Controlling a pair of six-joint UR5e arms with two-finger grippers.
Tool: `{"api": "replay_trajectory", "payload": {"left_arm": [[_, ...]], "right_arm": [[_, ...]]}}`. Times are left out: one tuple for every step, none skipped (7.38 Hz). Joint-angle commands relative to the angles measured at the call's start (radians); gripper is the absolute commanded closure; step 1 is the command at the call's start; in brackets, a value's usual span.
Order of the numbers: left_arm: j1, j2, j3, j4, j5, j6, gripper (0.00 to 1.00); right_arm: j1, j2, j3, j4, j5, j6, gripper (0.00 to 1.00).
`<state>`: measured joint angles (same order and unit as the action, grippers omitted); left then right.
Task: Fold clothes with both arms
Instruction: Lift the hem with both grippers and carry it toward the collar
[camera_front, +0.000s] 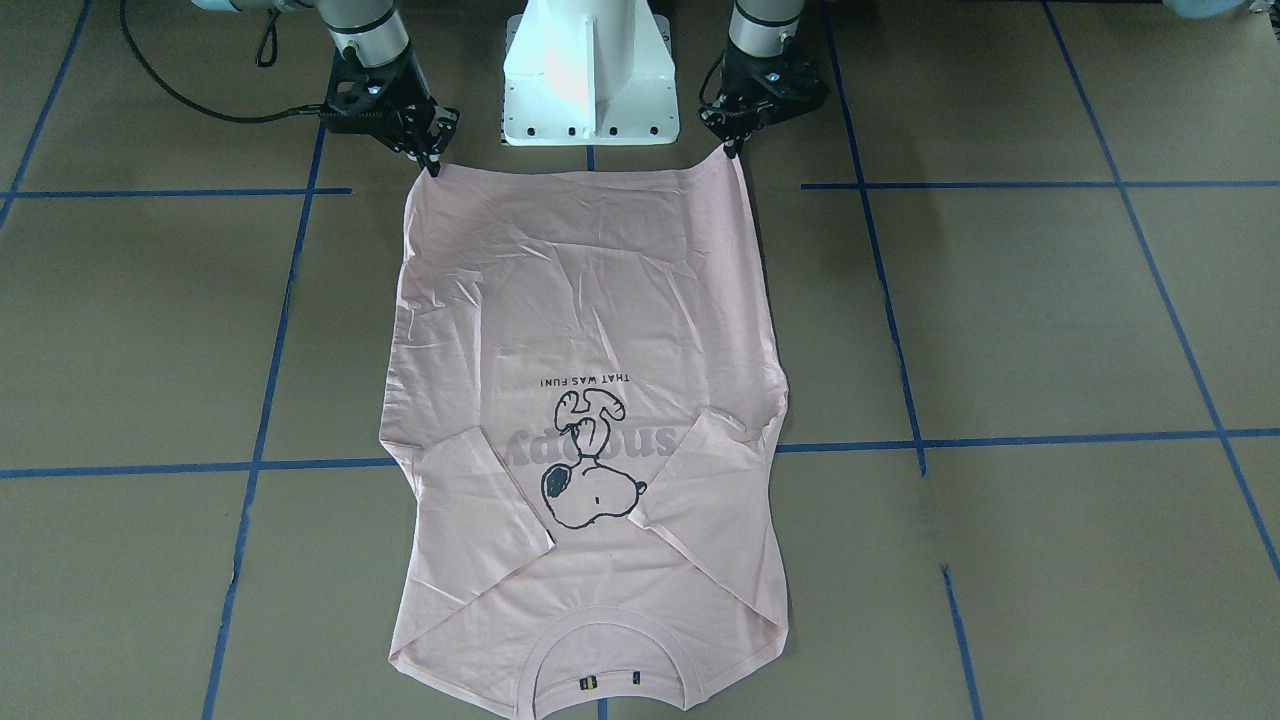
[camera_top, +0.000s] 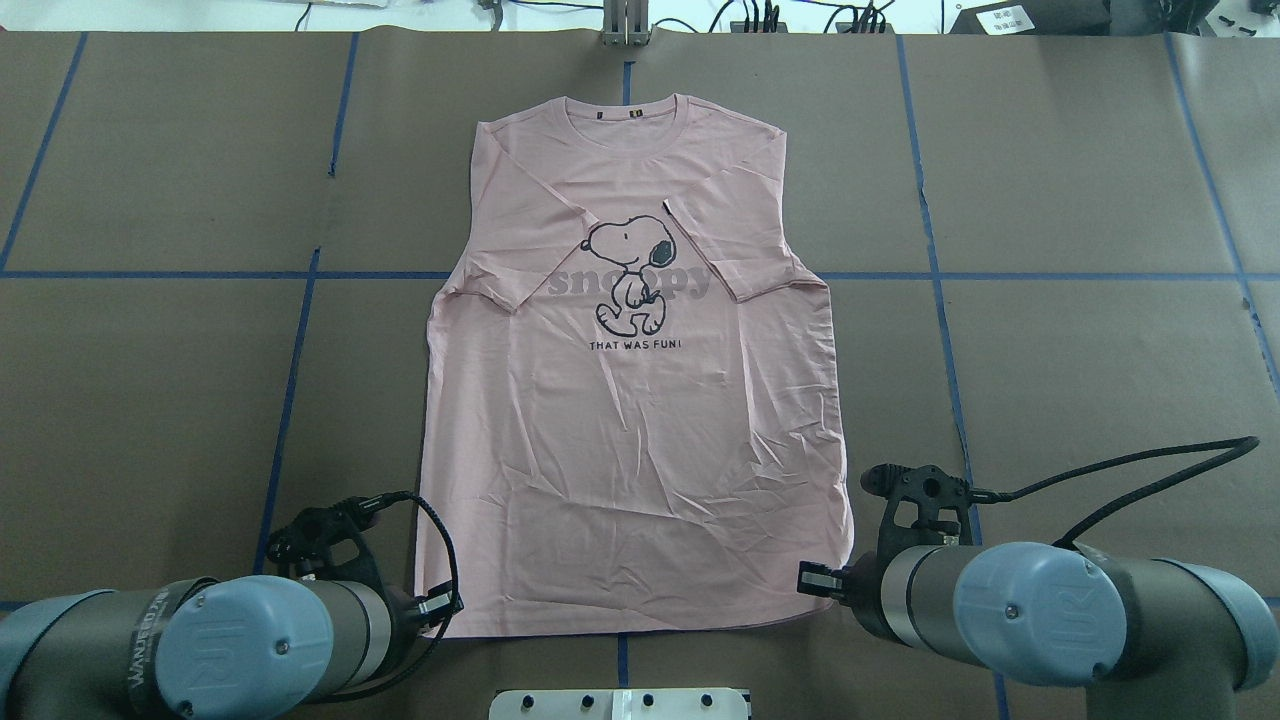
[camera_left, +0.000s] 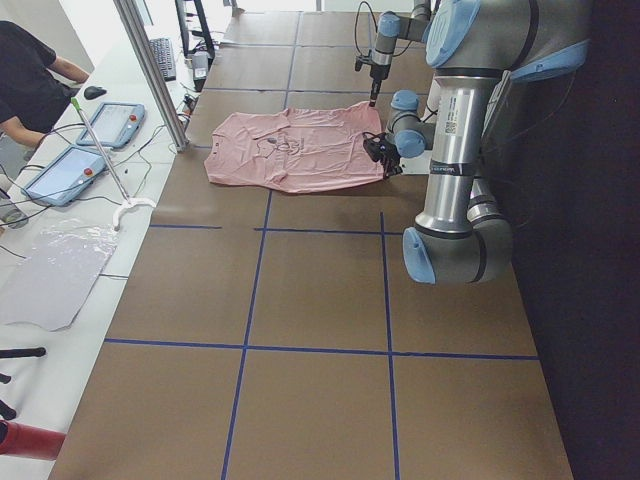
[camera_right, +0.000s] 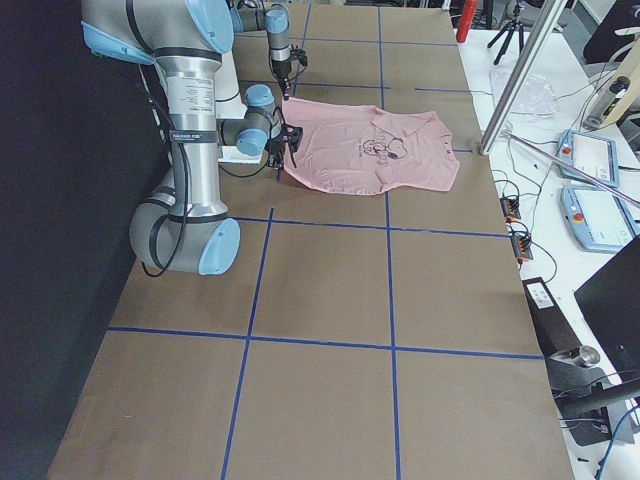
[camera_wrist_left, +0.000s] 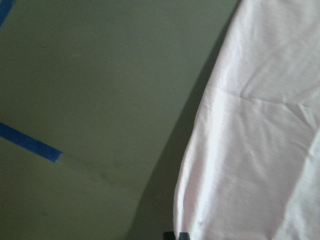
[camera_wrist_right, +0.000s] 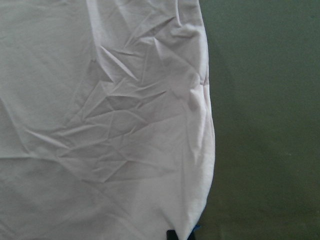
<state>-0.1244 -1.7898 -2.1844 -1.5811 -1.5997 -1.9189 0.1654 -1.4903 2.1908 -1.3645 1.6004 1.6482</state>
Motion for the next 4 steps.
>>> {"api": "replay_trajectory", "payload": {"left_arm": [[0.018,0.001,-0.121,0.088,-0.006,0.006,1.0],[0.053,0.003,-0.193,0.137,-0.006,0.006,1.0],[0.095,0.004,-0.254,0.18,-0.006,0.008,1.0],[0.139,0.004,-0.287,0.188,-0.006,0.008,1.0]], "right_arm": [[-0.016,-0.03,0.09,-0.007,0.067,-0.001,1.0],[-0.038,-0.088,0.18,-0.031,0.093,-0.001,1.0],[-0.074,-0.129,0.257,-0.063,0.101,-0.001,1.0],[-0.099,-0.133,0.298,-0.083,0.127,-0.001,1.0]]}}
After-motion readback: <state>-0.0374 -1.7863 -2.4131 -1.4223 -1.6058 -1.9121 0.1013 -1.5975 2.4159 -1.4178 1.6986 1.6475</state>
